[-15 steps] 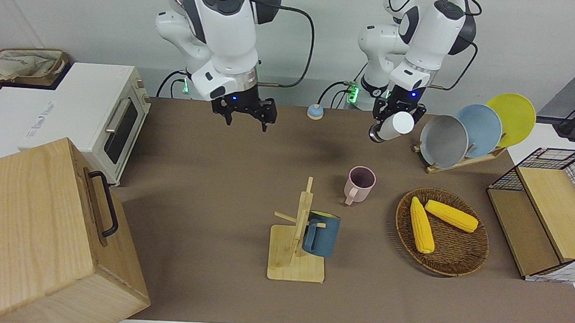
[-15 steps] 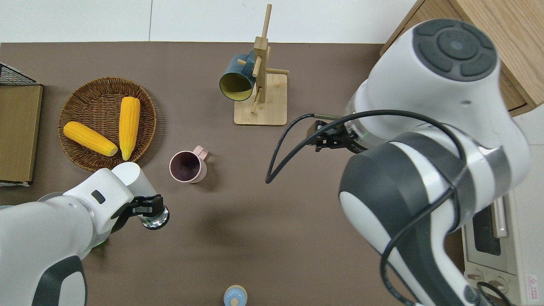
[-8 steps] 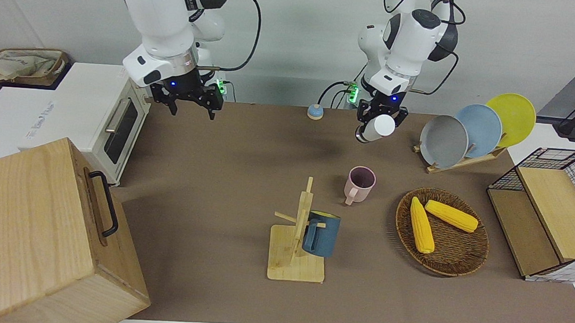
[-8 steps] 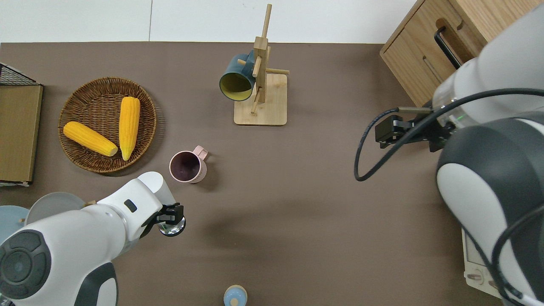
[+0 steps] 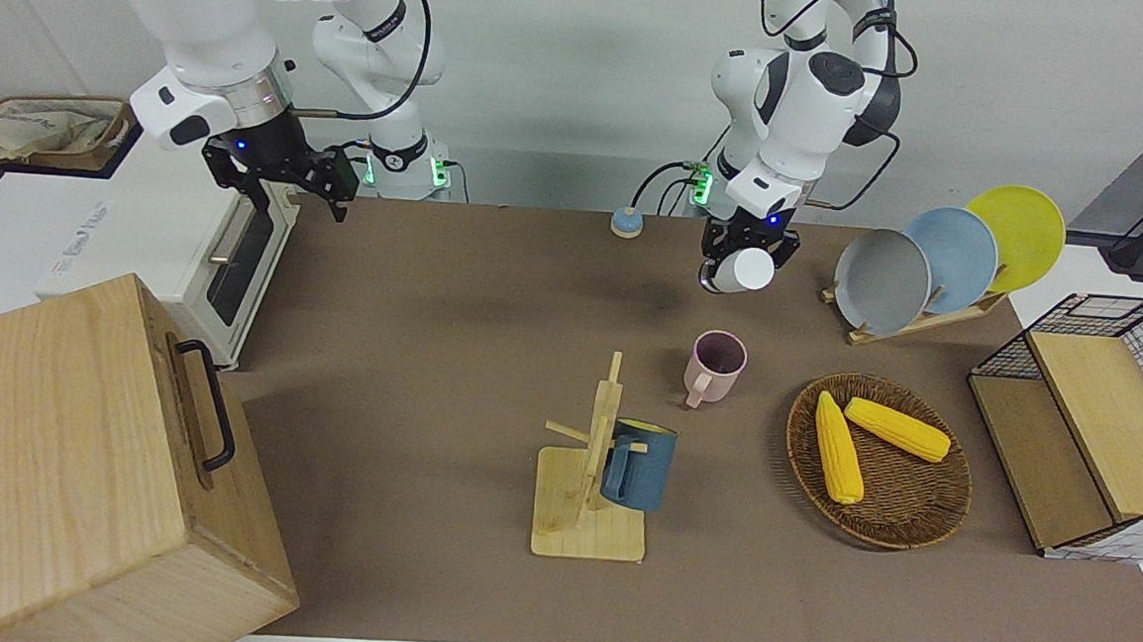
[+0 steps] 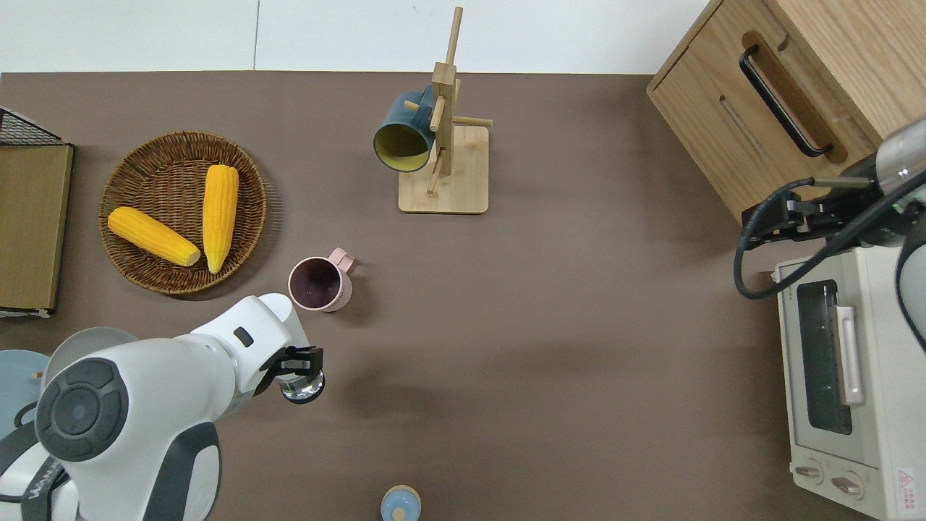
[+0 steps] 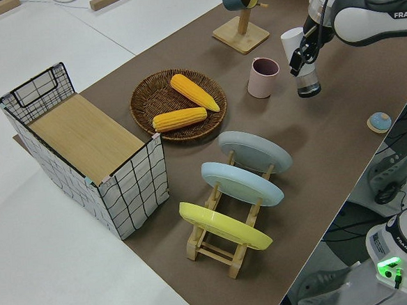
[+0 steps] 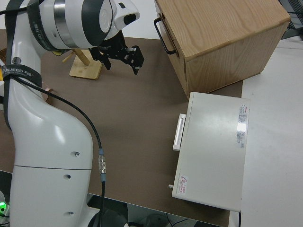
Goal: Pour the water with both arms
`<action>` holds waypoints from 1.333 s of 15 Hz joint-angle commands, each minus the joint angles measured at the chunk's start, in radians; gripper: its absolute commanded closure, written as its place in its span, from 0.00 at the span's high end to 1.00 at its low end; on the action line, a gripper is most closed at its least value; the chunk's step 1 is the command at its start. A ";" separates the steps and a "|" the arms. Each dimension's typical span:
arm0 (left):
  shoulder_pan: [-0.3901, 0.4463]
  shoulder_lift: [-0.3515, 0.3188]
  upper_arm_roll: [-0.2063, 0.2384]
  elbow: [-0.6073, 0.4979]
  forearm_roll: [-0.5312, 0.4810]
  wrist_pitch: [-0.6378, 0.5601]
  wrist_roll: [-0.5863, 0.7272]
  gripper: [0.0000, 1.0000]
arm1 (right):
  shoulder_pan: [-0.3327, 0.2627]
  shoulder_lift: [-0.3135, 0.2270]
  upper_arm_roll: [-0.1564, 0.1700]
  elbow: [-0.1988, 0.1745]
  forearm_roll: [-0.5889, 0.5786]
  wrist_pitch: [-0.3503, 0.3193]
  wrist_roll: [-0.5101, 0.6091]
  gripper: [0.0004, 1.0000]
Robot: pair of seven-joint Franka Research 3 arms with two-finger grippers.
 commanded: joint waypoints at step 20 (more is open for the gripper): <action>-0.004 0.409 -0.004 0.479 0.136 -0.469 -0.095 0.00 | -0.040 -0.026 0.025 -0.034 0.021 0.009 -0.023 0.99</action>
